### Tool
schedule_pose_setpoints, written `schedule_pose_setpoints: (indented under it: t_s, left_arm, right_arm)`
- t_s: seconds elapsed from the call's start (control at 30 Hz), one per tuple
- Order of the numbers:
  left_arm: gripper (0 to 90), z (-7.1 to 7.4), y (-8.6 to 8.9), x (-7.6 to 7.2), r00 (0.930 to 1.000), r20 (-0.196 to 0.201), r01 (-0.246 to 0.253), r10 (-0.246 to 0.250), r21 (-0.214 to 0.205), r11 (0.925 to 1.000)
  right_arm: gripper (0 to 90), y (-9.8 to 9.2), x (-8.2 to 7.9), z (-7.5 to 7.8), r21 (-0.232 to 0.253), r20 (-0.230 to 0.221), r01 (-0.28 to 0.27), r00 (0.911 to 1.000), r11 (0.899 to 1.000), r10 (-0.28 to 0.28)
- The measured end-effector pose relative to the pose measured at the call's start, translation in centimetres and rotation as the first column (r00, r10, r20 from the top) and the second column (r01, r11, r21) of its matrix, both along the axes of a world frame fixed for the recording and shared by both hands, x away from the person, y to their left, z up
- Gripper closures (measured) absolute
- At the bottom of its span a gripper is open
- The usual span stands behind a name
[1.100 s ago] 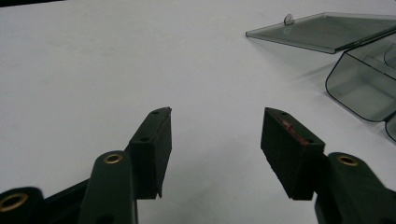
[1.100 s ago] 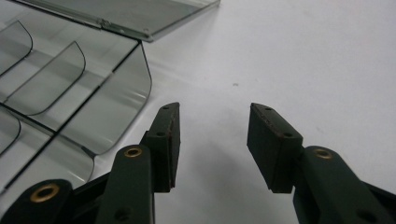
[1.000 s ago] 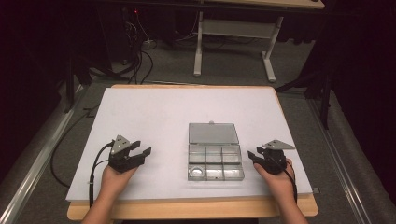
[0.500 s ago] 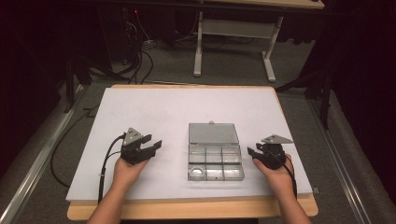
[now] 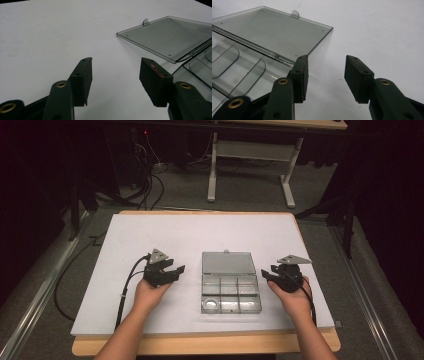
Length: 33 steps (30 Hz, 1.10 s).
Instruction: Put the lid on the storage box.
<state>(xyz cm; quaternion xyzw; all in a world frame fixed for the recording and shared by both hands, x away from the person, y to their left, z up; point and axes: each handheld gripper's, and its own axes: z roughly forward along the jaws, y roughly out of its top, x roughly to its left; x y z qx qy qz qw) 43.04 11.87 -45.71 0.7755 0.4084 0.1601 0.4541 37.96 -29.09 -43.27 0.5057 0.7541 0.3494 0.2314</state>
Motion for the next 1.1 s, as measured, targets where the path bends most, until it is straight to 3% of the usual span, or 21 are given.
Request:
schedule_pose_setpoints:
  t_s: [0.3,0.43,0.63,0.8,0.93,1.1]
  left_arm:
    - [43.3,0.7,-2.4,1.0,0.9996,-0.025,0.01,-0.011,-0.032,0.9994]
    - [41.8,0.7,-4.5,1.5,0.9988,-0.032,0.036,-0.036,-0.005,0.9994]
    - [38.4,0.1,-6.8,2.3,0.9944,-0.072,0.077,-0.078,-0.011,0.997]
    - [37.7,-0.8,-7.9,2.7,0.9897,-0.122,0.068,-0.074,-0.059,0.996]
    - [36.7,-1.2,-8.3,2.9,0.9854,-0.15,0.071,-0.081,-0.071,0.9949]
    - [36.0,-1.5,-8.3,3.3,0.9773,-0.191,0.069,-0.091,-0.115,0.9909]
  right_arm:
    - [54.4,1.1,1.8,1.0,0.011,-0.004,-0.007,1.0,1.0,0.007]
    - [52.3,1.6,2.7,1.0,0.021,-0.025,0.005,0.9997,1.0,-0.005]
    - [52.3,2.7,3.9,0.4,0.016,-0.046,0.013,0.9989,1.0,-0.012]
    - [51.1,3.1,4.7,-0.3,0.046,-0.082,0.023,0.9965,0.999,-0.019]
    - [52.2,3.2,5.2,-0.8,0.069,-0.115,0.019,0.9933,0.997,-0.011]
    - [49.6,3.3,5.5,-1.1,0.103,-0.126,0.023,0.992,0.994,-0.01]
